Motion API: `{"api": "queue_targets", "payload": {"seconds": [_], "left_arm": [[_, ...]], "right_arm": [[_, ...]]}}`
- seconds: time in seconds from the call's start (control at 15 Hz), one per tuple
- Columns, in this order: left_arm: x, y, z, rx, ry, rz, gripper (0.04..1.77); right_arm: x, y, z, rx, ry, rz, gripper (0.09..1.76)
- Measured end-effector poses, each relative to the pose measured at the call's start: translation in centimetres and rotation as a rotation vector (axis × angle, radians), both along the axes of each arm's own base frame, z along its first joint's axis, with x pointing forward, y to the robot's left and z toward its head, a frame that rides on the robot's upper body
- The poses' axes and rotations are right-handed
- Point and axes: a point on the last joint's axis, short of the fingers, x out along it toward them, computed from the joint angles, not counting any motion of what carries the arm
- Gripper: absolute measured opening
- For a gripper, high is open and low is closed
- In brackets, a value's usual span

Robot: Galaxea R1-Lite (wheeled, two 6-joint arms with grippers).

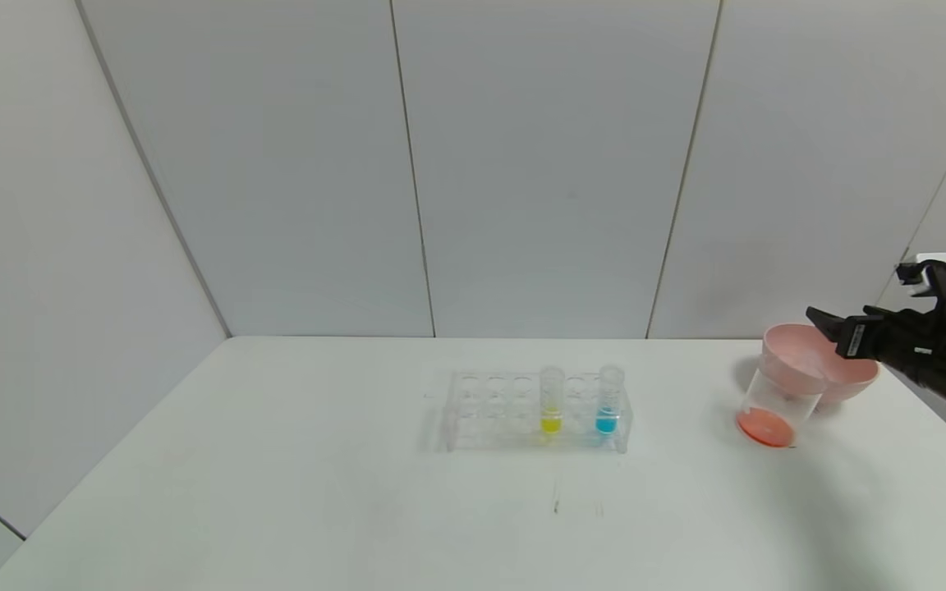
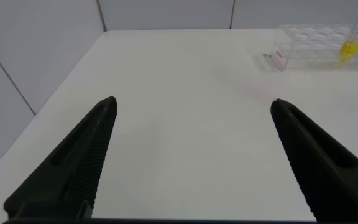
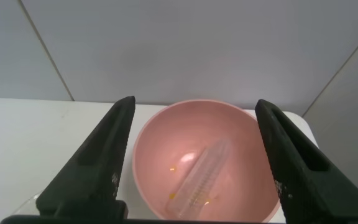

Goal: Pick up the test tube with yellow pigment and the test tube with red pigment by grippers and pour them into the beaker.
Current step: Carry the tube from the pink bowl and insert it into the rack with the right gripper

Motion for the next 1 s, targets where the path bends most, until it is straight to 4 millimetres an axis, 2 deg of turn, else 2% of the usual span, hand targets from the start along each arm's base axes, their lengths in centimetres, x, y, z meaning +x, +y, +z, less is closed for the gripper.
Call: {"api": "queue_targets", "payload": {"seconds": [0.2, 0.33, 0.47, 0.6, 0.8, 1.0], "left_arm": [[0.0, 0.0, 0.0, 0.0, 0.0, 0.0, 1.76], [0.0, 0.0, 0.0, 0.0, 0.0, 0.0, 1.76], [0.0, 0.0, 0.0, 0.0, 0.0, 0.0, 1.76], [0.0, 0.0, 0.0, 0.0, 0.0, 0.0, 1.76], [0.0, 0.0, 0.0, 0.0, 0.0, 0.0, 1.76], [0.0, 0.0, 0.0, 0.0, 0.0, 0.0, 1.76]], "right_arm": [[-0.7, 0.5, 3.4, 0.009, -0.063, -0.034, 1.49], [-1.6, 2.4, 6.1, 0.071, -0.066, -0.033, 1.54], [-2.7, 6.5, 8.5, 0.137, -0.051, 0.004, 1.58], [-4.1, 11.5, 9.8, 0.198, -0.04, 0.025, 1.61], [-7.7, 19.2, 9.0, 0.222, 0.012, 0.029, 1.64], [-13.7, 25.3, 5.6, 0.193, 0.073, 0.12, 1.66]]}}
